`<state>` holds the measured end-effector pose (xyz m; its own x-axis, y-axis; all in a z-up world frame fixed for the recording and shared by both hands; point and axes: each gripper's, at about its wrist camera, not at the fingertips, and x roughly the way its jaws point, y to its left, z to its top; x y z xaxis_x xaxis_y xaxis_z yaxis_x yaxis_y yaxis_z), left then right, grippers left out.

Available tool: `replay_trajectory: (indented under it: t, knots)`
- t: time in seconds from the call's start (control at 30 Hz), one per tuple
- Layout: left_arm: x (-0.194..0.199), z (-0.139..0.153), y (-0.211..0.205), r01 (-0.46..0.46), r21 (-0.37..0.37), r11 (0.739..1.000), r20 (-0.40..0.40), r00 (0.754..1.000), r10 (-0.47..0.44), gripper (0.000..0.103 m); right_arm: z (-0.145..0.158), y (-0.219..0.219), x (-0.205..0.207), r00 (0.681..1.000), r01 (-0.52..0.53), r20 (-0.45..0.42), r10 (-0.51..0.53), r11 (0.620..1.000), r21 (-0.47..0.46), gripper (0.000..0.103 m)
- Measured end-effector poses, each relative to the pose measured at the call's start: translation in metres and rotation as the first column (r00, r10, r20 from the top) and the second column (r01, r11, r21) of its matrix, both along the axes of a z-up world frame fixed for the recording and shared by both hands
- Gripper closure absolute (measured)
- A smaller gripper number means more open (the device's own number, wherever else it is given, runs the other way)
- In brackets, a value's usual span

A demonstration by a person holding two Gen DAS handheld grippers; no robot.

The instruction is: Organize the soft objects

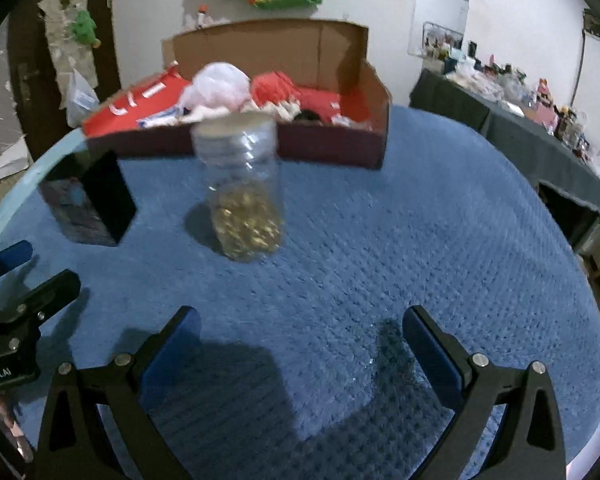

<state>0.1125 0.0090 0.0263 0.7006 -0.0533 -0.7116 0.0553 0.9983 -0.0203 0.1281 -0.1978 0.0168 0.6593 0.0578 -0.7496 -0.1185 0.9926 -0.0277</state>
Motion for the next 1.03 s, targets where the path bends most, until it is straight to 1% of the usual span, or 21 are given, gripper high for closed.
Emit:
replay_trajectory:
  t: [0.1, 0.17, 0.2, 0.23, 0.3, 0.43, 1.03]
  knots:
    - [0.009, -0.009, 0.003, -0.022, -0.018, 1.000, -0.060, 0.998, 0.021, 0.000, -0.005, -0.003, 0.005, 1.000, 0.007, -0.030, -0.006, 1.000, 0.019, 0.000]
    - [0.011, -0.010, 0.004, -0.030, -0.023, 0.999, -0.071, 0.997, 0.028, 0.000, -0.006, -0.002, 0.005, 0.999, 0.012, -0.033, -0.012, 1.000, 0.014, 0.000]
    - [0.012, -0.011, 0.002, -0.032, -0.013, 0.999, -0.075, 0.997, 0.031, 0.000, -0.006, -0.001, 0.004, 0.999, 0.013, -0.032, -0.013, 1.000, 0.004, 0.000]
    - [0.013, -0.013, -0.001, -0.034, 0.013, 0.999, -0.080, 0.996, 0.035, 0.000, -0.006, 0.000, 0.004, 0.999, 0.015, -0.030, -0.015, 1.000, -0.002, 0.000]
    - [0.014, -0.013, -0.005, -0.035, 0.035, 0.999, -0.079, 0.996, 0.038, 0.000, -0.007, 0.000, 0.003, 0.999, 0.019, -0.030, -0.019, 1.000, 0.002, 0.000]
    - [0.013, -0.013, -0.003, -0.034, 0.018, 0.999, -0.077, 0.996, 0.035, 0.000, -0.006, -0.001, 0.006, 0.999, 0.023, -0.034, -0.022, 1.000, 0.018, 0.000]
    - [0.011, -0.012, -0.002, -0.029, 0.013, 1.000, -0.070, 0.997, 0.029, 0.000, -0.006, 0.000, 0.007, 0.999, 0.027, -0.034, -0.027, 0.999, 0.016, 0.000]
